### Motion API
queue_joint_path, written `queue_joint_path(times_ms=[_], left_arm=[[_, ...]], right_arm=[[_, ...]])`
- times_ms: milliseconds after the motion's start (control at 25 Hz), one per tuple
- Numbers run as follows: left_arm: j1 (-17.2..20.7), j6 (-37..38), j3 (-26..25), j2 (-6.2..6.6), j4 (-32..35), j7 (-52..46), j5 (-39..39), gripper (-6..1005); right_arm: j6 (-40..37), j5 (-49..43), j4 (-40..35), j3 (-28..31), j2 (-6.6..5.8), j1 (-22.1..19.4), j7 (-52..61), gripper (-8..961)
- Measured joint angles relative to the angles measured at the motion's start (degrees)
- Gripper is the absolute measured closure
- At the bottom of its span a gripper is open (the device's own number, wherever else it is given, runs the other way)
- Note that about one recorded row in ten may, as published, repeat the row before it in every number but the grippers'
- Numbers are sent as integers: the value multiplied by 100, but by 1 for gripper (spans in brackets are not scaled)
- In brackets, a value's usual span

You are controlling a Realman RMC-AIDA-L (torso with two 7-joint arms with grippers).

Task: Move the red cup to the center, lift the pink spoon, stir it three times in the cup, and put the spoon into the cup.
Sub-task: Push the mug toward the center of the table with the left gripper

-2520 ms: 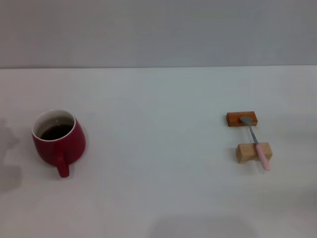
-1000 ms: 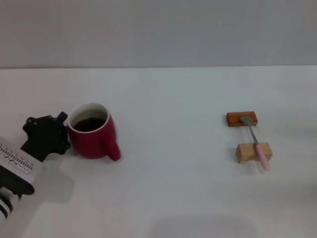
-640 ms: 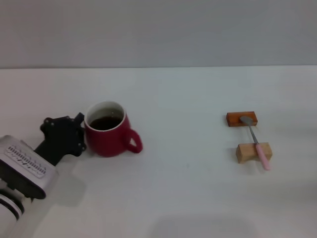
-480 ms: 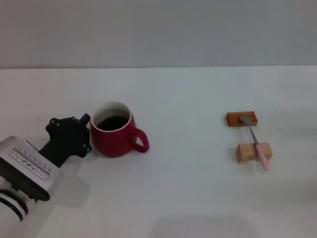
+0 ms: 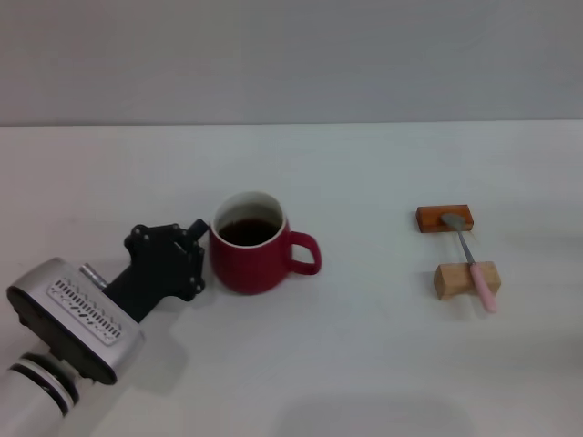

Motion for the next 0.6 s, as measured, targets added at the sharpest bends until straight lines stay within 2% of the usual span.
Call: queue_joint_path(times_ms=[360,600], left_arm=[[19,-103,81,0,-132,-6,-55,995],[-149,-254,-44,35,30,17,-428,995]], right_arm=[[-14,0,1,0,18,-15,0,310],[-26,0,8,0,37,-65,0,310]])
